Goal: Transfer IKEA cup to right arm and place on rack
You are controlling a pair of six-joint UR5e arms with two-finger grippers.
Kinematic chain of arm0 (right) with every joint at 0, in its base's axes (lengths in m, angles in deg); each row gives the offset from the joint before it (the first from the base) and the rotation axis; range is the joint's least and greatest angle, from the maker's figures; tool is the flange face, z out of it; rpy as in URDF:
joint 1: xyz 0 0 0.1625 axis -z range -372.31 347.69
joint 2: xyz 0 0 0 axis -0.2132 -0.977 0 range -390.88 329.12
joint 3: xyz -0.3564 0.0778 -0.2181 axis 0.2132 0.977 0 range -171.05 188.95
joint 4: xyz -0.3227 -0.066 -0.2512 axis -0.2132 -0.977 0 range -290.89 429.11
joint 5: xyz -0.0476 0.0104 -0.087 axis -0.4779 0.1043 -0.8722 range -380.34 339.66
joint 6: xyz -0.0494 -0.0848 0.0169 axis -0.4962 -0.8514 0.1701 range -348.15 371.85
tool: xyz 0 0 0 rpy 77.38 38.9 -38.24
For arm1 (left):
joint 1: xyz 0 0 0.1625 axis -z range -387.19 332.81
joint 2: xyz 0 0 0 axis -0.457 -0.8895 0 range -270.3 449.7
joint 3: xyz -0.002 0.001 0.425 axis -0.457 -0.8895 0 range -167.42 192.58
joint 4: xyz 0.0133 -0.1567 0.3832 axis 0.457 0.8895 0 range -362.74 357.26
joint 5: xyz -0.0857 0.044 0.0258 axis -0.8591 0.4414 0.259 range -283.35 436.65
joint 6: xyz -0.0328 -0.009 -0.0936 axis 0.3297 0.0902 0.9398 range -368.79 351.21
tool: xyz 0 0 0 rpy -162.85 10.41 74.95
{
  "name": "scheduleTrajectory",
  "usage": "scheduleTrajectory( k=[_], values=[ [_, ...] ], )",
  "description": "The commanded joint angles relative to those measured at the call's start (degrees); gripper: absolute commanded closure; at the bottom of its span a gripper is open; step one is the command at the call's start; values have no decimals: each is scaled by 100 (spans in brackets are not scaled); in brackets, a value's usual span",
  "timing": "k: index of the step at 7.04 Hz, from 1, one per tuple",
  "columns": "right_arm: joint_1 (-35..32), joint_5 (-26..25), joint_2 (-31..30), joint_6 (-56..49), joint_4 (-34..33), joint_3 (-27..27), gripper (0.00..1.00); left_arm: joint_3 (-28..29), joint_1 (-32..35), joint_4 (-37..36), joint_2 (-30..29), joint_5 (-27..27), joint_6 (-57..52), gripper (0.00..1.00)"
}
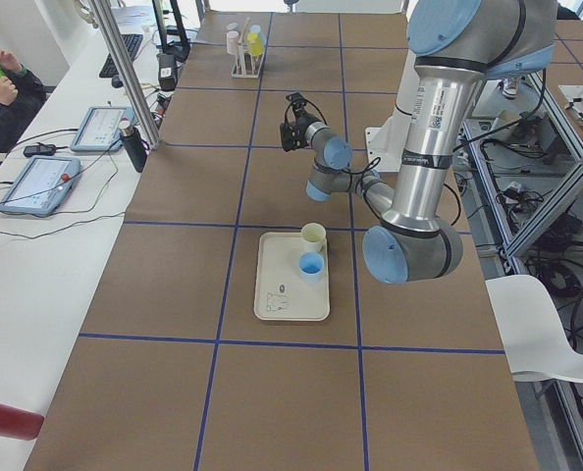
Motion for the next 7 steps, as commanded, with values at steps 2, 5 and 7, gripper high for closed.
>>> scheduleTrajectory(
  k=[2,5,7],
  values=[
    [242,512,8,160,-1005,-827,0,-1095,1474,-1876,970,-2127,-1159,0],
    [856,627,112,965,-917,-922,0,-1434,2459,-2866,2340,-3763,-3373,0],
    [1140,591,192,1434,-917,-1038,0,-1381,2497,-3146,3256,-3864,-4484,0]
  ],
)
